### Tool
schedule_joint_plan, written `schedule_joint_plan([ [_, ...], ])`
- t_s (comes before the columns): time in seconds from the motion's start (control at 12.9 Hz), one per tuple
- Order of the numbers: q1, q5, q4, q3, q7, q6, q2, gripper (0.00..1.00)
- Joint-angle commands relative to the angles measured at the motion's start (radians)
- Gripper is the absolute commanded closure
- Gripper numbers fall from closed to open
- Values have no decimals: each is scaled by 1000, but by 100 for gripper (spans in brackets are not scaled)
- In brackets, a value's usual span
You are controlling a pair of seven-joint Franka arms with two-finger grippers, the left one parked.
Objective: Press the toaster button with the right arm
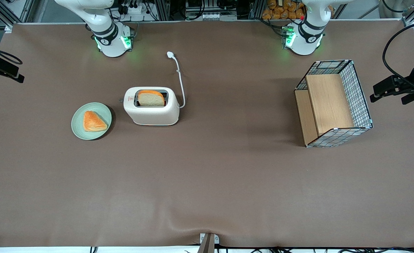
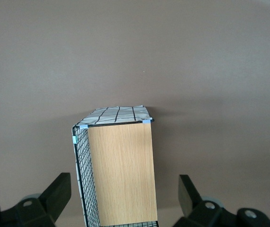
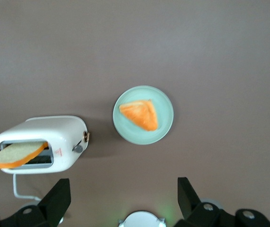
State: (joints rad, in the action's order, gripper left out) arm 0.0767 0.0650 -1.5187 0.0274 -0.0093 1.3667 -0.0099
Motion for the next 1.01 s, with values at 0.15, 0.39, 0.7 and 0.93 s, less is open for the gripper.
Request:
schedule_joint_plan([
  [0.15, 32, 128, -18, -20, 12, -83, 114, 0],
  [0.39, 23, 212, -139, -18, 11, -57, 142, 0],
  [0.7, -15, 324, -253, -20, 5, 3, 189, 0],
  [0.93, -78, 343, -314, -18, 5, 35, 206, 0],
])
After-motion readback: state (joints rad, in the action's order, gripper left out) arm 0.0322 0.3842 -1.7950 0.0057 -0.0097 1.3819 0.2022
